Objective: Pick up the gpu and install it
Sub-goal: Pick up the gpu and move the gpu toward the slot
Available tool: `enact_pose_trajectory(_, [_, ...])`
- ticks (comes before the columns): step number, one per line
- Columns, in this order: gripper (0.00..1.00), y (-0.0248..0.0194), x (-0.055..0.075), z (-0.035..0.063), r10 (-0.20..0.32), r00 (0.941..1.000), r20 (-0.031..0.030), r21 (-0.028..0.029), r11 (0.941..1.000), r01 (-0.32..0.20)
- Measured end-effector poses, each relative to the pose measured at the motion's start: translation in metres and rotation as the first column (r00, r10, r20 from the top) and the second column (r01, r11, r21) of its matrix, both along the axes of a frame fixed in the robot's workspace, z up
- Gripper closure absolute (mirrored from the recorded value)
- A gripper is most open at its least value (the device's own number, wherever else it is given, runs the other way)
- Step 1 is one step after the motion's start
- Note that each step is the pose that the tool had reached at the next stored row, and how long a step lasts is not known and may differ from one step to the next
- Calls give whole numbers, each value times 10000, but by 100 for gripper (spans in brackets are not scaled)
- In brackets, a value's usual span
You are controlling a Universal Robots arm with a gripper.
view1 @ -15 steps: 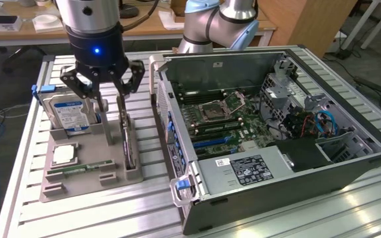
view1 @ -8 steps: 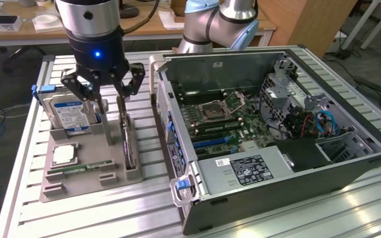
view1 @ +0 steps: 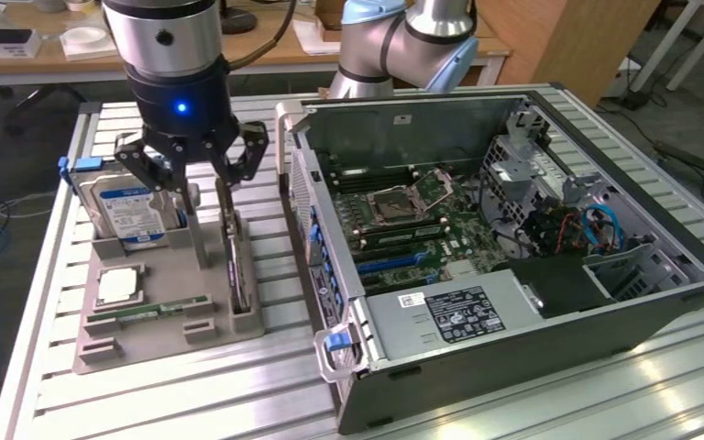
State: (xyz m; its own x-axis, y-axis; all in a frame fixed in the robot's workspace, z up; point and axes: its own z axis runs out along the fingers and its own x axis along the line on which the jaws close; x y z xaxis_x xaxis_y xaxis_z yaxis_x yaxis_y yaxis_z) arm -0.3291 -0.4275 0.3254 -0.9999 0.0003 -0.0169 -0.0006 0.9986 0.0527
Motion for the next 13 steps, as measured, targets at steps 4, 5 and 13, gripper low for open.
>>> enact_pose_trajectory(4, [53, -8, 0, -28, 0, 10000, 0, 11, 10000, 0])
enact_pose_trajectory(5, [53, -10, 0, -35, 0, 10000, -1, 12, 10000, 0])
enact_pose_trajectory(13, [53, -30, 0, -96, 0, 10000, 0, 27, 10000, 0])
